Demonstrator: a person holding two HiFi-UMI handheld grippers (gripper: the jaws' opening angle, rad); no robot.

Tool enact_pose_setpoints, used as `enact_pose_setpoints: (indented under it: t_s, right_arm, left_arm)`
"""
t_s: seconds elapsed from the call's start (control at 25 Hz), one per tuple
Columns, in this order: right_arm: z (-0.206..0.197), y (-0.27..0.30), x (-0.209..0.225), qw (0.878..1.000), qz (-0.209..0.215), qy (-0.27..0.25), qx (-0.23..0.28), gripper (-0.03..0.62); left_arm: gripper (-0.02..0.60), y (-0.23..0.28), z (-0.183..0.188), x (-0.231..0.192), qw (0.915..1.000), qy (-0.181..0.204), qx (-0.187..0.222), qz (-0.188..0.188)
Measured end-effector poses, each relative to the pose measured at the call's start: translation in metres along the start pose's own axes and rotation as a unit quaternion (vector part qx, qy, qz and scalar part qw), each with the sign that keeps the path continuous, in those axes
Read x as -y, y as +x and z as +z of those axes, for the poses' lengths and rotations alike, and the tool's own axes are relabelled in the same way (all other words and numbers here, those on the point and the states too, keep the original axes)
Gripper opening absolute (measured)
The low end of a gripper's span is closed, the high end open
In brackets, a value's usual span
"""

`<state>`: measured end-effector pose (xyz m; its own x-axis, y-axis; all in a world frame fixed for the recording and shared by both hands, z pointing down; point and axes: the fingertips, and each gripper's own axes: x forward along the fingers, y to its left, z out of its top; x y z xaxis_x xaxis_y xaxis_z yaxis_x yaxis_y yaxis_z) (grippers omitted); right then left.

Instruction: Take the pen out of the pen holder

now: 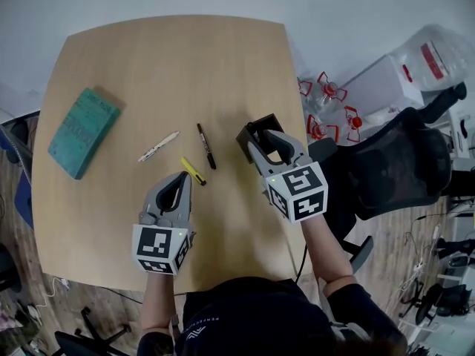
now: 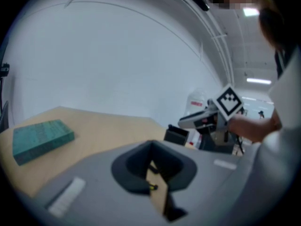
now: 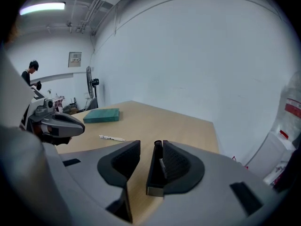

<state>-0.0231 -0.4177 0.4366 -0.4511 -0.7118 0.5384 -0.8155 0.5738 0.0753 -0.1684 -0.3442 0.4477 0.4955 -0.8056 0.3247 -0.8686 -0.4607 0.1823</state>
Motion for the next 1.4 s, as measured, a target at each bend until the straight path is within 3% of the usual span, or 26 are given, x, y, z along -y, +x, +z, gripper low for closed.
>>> enact_pose_setpoints:
  t_s: [0.56,1.12,1.4]
  right_arm:
    - [-0.005,0.044,0.017,0.997,-0.037,-0.028,-0.055,0.141]
    - [-0.009,0.048,0.017,0.995,-0.045,-0.059,-0.073,0.063]
    - [-0.006,0.040,0.018,0.993,-0.070,-0.067,-0.065,0.057]
  left_arm:
    - [0.005,0.025,-0.020,-0.035,0.9998,-0.017,-0.008,-0.001]
    - [0.005,0.042,-0.030,-0.043,0.9992,-0.034,-0.008,-0.017]
    - [0.005,0.028,-0.030,-0.047,0.9992,-0.038,0.001,-0.008]
